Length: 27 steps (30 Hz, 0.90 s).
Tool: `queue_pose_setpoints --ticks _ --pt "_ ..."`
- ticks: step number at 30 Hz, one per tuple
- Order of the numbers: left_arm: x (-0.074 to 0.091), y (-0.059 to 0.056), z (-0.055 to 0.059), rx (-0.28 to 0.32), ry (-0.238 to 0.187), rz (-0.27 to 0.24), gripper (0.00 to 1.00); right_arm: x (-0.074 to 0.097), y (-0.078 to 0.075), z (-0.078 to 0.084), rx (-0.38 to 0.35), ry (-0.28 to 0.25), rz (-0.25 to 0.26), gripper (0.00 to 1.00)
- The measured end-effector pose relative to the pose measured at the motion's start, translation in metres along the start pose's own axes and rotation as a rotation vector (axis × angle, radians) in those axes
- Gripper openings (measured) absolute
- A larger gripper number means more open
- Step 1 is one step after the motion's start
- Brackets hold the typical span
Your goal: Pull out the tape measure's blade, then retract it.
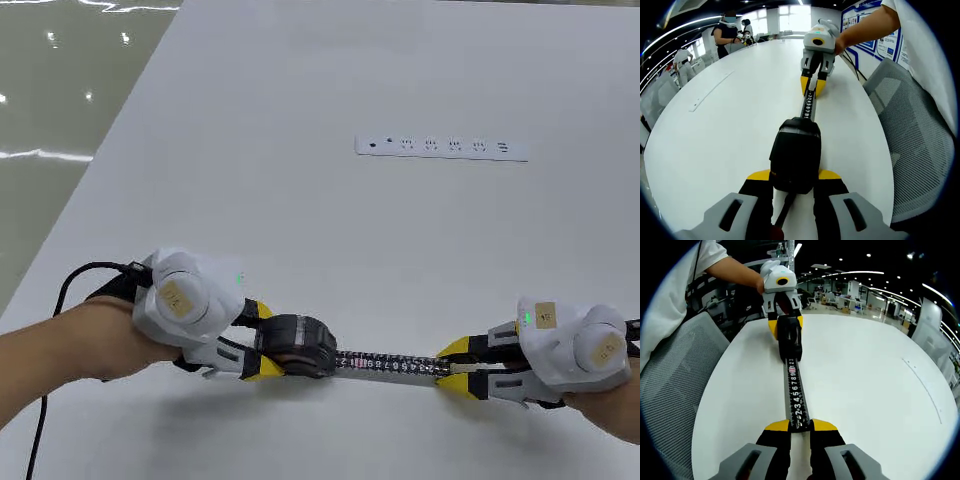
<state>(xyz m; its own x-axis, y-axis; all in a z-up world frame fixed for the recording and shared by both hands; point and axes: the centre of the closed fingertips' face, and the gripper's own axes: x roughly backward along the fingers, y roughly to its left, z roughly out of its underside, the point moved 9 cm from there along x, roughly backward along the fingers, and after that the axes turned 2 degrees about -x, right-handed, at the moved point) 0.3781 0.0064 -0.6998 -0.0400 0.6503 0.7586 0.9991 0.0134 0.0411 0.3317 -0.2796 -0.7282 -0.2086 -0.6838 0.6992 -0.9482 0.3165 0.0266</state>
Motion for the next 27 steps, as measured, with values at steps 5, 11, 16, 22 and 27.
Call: queue_pose_setpoints --ticks 5,11,16,22,27 --pt "0.000 0.000 0.000 0.003 -0.001 -0.003 0.25 0.006 0.002 0.006 0.011 0.012 0.011 0.11" --pt "0.000 0.000 -0.001 0.002 -0.001 -0.003 0.25 0.011 0.001 0.009 0.011 0.020 0.015 0.11" --pt "0.000 0.000 -0.001 0.002 -0.001 -0.003 0.25 0.016 -0.001 0.016 0.006 0.038 0.018 0.11" --pt "0.000 0.000 -0.001 0.006 -0.001 -0.005 0.25 0.025 -0.003 0.024 0.001 0.052 0.023 0.11" --pt "0.000 0.000 -0.001 0.008 -0.002 -0.007 0.25 0.032 -0.005 0.031 0.005 0.068 0.031 0.10"
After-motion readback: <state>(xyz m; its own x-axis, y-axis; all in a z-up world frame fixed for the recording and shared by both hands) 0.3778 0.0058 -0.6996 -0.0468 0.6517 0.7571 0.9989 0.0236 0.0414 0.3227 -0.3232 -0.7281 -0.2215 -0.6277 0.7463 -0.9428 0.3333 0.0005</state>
